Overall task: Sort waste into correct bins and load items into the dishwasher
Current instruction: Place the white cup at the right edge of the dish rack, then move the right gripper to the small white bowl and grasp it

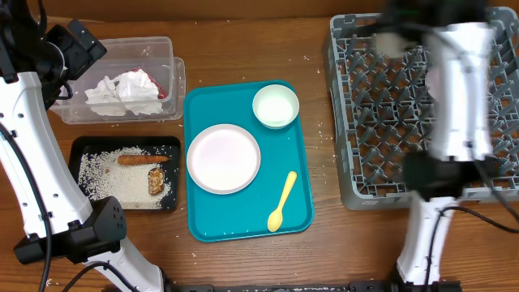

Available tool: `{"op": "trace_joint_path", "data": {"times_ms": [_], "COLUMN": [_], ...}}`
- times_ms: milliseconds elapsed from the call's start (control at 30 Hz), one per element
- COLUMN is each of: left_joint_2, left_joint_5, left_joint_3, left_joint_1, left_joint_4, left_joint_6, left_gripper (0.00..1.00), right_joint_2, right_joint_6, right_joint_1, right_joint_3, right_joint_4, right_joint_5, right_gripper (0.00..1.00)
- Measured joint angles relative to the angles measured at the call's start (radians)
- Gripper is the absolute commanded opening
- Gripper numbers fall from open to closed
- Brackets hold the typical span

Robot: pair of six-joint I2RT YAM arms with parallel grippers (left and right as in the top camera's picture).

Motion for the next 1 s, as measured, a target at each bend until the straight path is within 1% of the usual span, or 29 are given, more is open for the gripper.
{"op": "trace_joint_path", "data": {"times_ms": [133,200,300,400,533,600,667,700,767,867,1000], "left_joint_2": [0.0,0.0,0.0,0.0,0.0,0.0,0.0,0.0,0.0,0.0,0.0], "left_joint_5": [0.0,0.0,0.0,0.0,0.0,0.0,0.0,0.0,0.0,0.0,0.0], "left_joint_3": [0.0,0.0,0.0,0.0,0.0,0.0,0.0,0.0,0.0,0.0,0.0], "left_joint_1": [0.0,0.0,0.0,0.0,0.0,0.0,0.0,0.0,0.0,0.0,0.0], "left_joint_4": [0.0,0.0,0.0,0.0,0.0,0.0,0.0,0.0,0.0,0.0,0.0], "left_joint_6": [0.0,0.0,0.0,0.0,0.0,0.0,0.0,0.0,0.0,0.0,0.0], "left_gripper": [1.0,1.0,1.0,1.0,1.0,1.0,0.99,1.0,1.0,1.0,1.0], "right_joint_2": [-0.001,0.0,0.001,0.005,0.016,0.023,0.026,0.027,0.029,0.029,0.029], "right_joint_6": [0.043,0.062,0.077,0.084,0.09,0.093,0.094,0.092,0.095,0.096,0.097], "right_joint_1": [-0.255,-0.348,-0.466,-0.53,-0.582,-0.592,-0.592,-0.591,-0.587,-0.581,-0.578], "right_joint_3": [-0.001,-0.016,-0.075,-0.161,-0.303,-0.366,-0.406,-0.416,-0.426,-0.426,-0.421], "right_joint_4": [-0.014,-0.012,0.006,0.045,0.111,0.145,0.161,0.162,0.163,0.15,0.111], "right_joint_5": [0.025,0.03,0.021,0.002,-0.037,-0.051,-0.058,-0.06,-0.067,-0.072,-0.09], "right_gripper": [0.61,0.61,0.61,0.62,0.66,0.74,0.78,0.78,0.83,0.86,0.86]}}
